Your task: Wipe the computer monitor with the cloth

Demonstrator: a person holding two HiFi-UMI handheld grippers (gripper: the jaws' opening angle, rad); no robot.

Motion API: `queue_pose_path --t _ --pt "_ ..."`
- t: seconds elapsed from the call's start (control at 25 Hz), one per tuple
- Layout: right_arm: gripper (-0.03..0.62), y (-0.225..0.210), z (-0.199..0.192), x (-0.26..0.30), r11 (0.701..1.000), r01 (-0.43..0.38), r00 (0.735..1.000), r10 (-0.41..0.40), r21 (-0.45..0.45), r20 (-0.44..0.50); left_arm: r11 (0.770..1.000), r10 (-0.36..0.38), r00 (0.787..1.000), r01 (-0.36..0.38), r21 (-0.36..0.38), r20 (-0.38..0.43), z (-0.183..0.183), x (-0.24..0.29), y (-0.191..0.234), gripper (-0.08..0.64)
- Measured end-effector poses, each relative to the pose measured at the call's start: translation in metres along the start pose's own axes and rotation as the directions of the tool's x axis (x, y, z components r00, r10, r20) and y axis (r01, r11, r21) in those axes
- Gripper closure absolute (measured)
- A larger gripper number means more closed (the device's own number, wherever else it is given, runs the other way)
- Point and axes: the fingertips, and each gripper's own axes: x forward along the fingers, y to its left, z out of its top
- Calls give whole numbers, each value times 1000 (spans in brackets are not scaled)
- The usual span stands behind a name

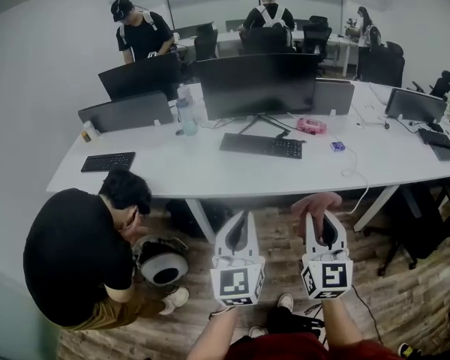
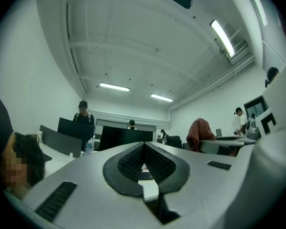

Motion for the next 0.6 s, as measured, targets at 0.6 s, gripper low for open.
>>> queue_pose_path --t 0.6 --pt "515 -93 -37 104 999 -7 1000 7 34 -9 1000 11 1000 -11 4 -10 -23 142 -22 537"
